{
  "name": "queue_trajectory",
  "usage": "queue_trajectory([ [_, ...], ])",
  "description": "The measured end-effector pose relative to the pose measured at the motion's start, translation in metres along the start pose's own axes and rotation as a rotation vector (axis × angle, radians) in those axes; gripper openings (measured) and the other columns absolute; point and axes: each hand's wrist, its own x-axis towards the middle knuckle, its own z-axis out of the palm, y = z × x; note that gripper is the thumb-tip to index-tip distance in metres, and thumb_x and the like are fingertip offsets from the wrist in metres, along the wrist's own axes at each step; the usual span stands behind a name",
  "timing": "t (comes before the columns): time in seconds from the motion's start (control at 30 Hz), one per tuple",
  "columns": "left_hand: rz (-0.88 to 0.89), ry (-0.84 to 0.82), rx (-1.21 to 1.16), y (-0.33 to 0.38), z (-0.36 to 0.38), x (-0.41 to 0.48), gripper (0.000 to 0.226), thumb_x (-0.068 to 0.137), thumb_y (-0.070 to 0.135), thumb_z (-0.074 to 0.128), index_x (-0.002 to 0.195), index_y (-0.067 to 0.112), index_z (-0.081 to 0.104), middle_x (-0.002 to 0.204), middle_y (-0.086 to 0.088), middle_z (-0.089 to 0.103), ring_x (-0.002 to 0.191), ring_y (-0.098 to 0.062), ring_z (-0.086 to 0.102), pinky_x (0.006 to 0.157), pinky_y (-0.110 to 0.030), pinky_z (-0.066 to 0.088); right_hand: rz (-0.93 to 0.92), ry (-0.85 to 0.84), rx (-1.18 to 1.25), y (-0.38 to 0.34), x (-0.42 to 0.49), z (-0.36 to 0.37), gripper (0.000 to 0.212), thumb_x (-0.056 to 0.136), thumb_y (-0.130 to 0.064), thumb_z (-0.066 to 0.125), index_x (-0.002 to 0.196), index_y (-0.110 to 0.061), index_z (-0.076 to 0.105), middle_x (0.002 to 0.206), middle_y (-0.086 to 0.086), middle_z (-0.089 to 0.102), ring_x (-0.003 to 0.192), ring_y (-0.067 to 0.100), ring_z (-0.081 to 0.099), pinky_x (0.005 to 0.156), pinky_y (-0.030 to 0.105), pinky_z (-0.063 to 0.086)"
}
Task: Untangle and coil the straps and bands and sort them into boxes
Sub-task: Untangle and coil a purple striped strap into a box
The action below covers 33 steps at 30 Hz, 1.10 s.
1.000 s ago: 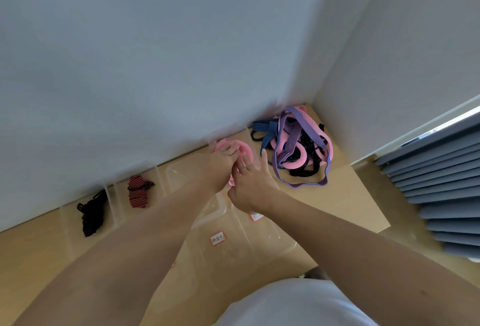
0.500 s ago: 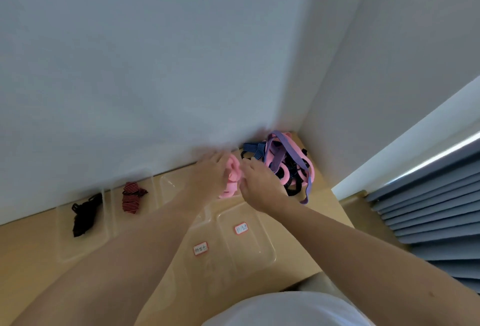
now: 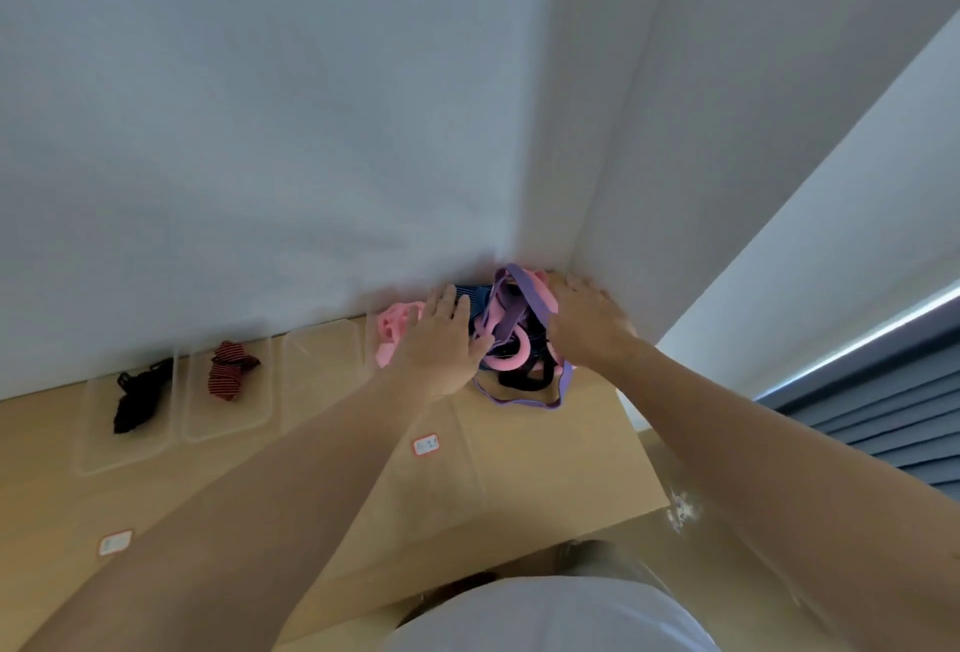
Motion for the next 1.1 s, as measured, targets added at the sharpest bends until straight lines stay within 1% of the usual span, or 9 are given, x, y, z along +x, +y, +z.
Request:
queue_trajectory([
  [0.2, -0.100, -0.009, -0.042, 0.043, 0.018, -0.001, 0.075, 0.103, 0.054, 0.036, 0.159, 0.006, 0.019, 0.168, -0.015, 0.013, 0.156, -0.032, 0.007, 0.124, -0.052, 0.016, -0.008, -0.119, 0.138, 0.044, -0.006, -0.005, 0.014, 0.088, -0.014, 0.047, 0.102, -0.016, 0.045, 0.106, 0.006, 0.054, 0.089, 0.030, 0.054, 0.074, 0.036, 0.044],
  [0.33, -0.146, 0.019, -0.089, 0.068, 0.030, -0.005, 0.072, 0.093, 0.061, 0.019, 0.152, 0.021, 0.022, 0.157, -0.016, 0.033, 0.149, -0.040, 0.024, 0.121, -0.052, 0.024, -0.040, -0.136, 0.230, 0.060, -0.007, -0.009, 0.007, 0.090, -0.013, 0.043, 0.096, -0.016, 0.043, 0.090, 0.004, 0.053, 0.079, 0.030, 0.054, 0.060, 0.031, 0.035],
  [0.43, -0.220, 0.030, -0.141, 0.079, 0.039, -0.006, 0.074, 0.099, 0.057, 0.030, 0.158, 0.014, 0.024, 0.162, -0.012, 0.029, 0.150, -0.034, 0.023, 0.121, -0.047, 0.026, -0.075, -0.154, 0.322, 0.065, -0.006, -0.008, 0.007, 0.088, -0.014, 0.045, 0.095, -0.014, 0.044, 0.078, 0.004, 0.056, 0.065, 0.025, 0.051, 0.050, 0.028, 0.033],
  [0.53, -0.252, 0.019, -0.179, 0.092, 0.043, -0.014, 0.075, 0.103, 0.047, 0.040, 0.160, 0.004, 0.016, 0.168, -0.013, 0.018, 0.156, -0.030, 0.010, 0.125, -0.043, 0.015, -0.109, -0.197, 0.383, 0.064, -0.009, -0.008, 0.009, 0.092, -0.016, 0.050, 0.098, -0.012, 0.056, 0.092, 0.007, 0.063, 0.074, 0.027, 0.055, 0.053, 0.026, 0.037],
  [0.67, -0.217, -0.009, -0.204, 0.105, 0.040, -0.021, 0.069, 0.105, 0.035, 0.047, 0.157, -0.002, 0.021, 0.168, -0.016, 0.015, 0.155, -0.032, 0.012, 0.122, -0.039, 0.017, -0.080, -0.228, 0.445, 0.063, -0.011, -0.006, 0.038, 0.095, -0.016, 0.052, 0.132, -0.010, 0.057, 0.124, 0.012, 0.063, 0.105, 0.031, 0.062, 0.081, 0.034, 0.050],
  [0.77, -0.242, 0.055, -0.335, 0.106, 0.034, -0.016, 0.032, 0.101, 0.024, 0.049, 0.127, 0.005, 0.049, 0.128, -0.015, 0.057, 0.112, -0.035, 0.052, 0.089, -0.042, 0.042, -0.058, -0.229, 0.509, 0.060, -0.002, -0.004, 0.031, 0.091, -0.014, 0.050, 0.119, -0.009, 0.061, 0.111, 0.009, 0.065, 0.095, 0.031, 0.064, 0.075, 0.034, 0.051],
  [0.87, -0.308, 0.146, -0.507, 0.105, 0.018, -0.004, 0.017, 0.098, 0.014, 0.046, 0.081, 0.018, 0.046, 0.076, -0.001, 0.050, 0.076, -0.028, 0.048, 0.064, -0.035, 0.038, -0.006, -0.211, 0.616, 0.051, 0.013, -0.007, 0.030, 0.090, -0.018, 0.046, 0.113, -0.012, 0.063, 0.109, 0.005, 0.068, 0.093, 0.029, 0.067, 0.078, 0.036, 0.055],
  [1.0, -0.443, 0.210, -0.848, 0.097, -0.011, 0.022, 0.036, 0.103, 0.014, 0.050, 0.076, 0.038, 0.046, 0.081, 0.013, 0.053, 0.077, -0.007, 0.053, 0.078, -0.022, 0.047, 0.036, -0.186, 0.711, 0.037, 0.040, -0.006, 0.020, 0.091, -0.015, 0.050, 0.072, -0.016, 0.056, 0.071, 0.000, 0.055, 0.069, 0.026, 0.052, 0.052, 0.024, 0.039],
  [1.1, -0.527, 0.102, -1.138, 0.082, -0.021, 0.043, 0.028, 0.097, 0.010, 0.055, 0.080, 0.033, 0.057, 0.089, 0.007, 0.062, 0.089, -0.019, 0.063, 0.090, -0.037, 0.057, 0.107, -0.236, 0.810, 0.031, 0.052, -0.004, 0.015, 0.095, -0.011, 0.054, 0.081, -0.018, 0.057, 0.076, 0.001, 0.053, 0.065, 0.017, 0.049, 0.048, 0.016, 0.036],
])
